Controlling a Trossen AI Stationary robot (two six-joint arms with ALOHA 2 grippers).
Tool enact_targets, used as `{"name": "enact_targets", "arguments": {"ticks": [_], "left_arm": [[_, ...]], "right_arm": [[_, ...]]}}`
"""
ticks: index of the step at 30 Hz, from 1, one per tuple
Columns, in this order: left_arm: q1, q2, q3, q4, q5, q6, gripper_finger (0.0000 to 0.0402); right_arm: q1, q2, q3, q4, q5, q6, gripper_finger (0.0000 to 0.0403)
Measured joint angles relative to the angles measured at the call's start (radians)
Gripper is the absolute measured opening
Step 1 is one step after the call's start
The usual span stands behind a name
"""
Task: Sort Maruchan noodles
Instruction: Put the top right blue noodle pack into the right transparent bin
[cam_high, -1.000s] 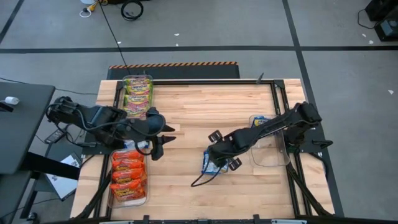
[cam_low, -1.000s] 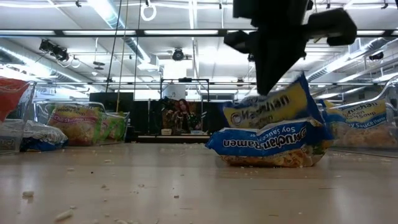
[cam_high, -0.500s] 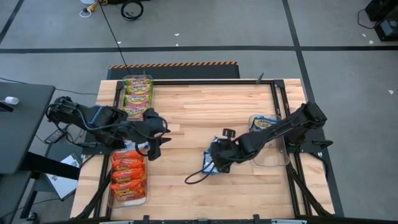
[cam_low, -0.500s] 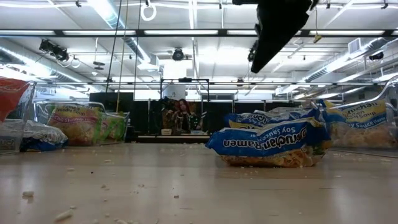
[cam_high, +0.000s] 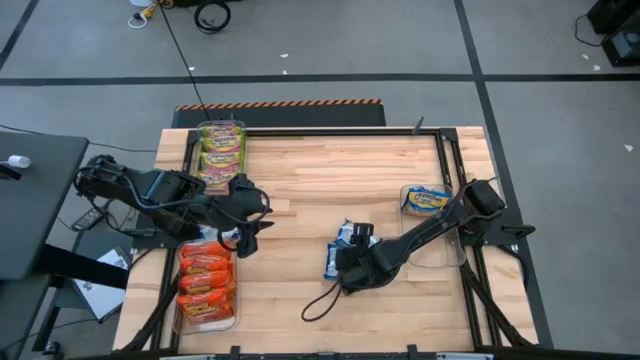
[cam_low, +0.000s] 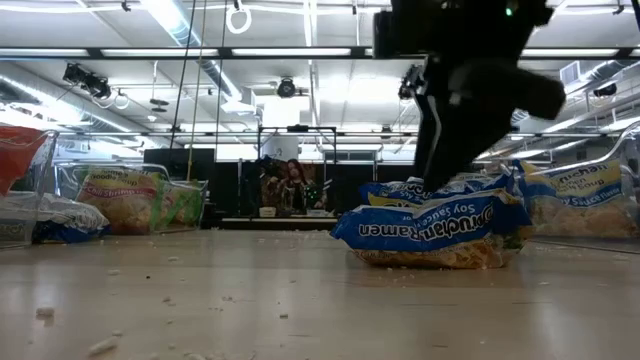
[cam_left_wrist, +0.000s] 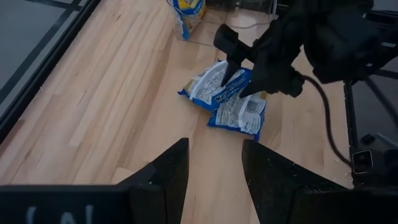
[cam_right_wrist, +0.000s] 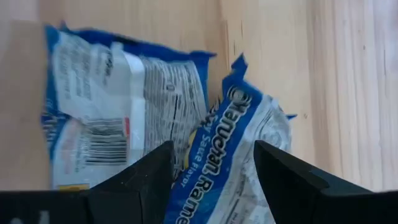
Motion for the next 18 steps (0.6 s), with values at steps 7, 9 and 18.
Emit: {"name": "enact_targets", "arguments": {"ticks": [7, 9, 18], "left_arm": [[0.003, 0.000, 0.000, -0.003, -0.003, 0.022, 0.0153], [0.013, 0.000, 0.000, -0.003, -0.003, 0.022, 0.0153], [0.040, 0.000, 0.000, 0.004, -0.001, 0.058, 0.0153]], "right_arm": [[-0.013, 0.052, 0.000, -0.024, 0.027, 0.113, 0.0198], [-0.022, 0.054, 0.000, -0.066, 0.019, 0.150, 0.0166], [-0.073, -0.121, -0.001, -0.197, -0.036, 0.057, 0.0008]]}}
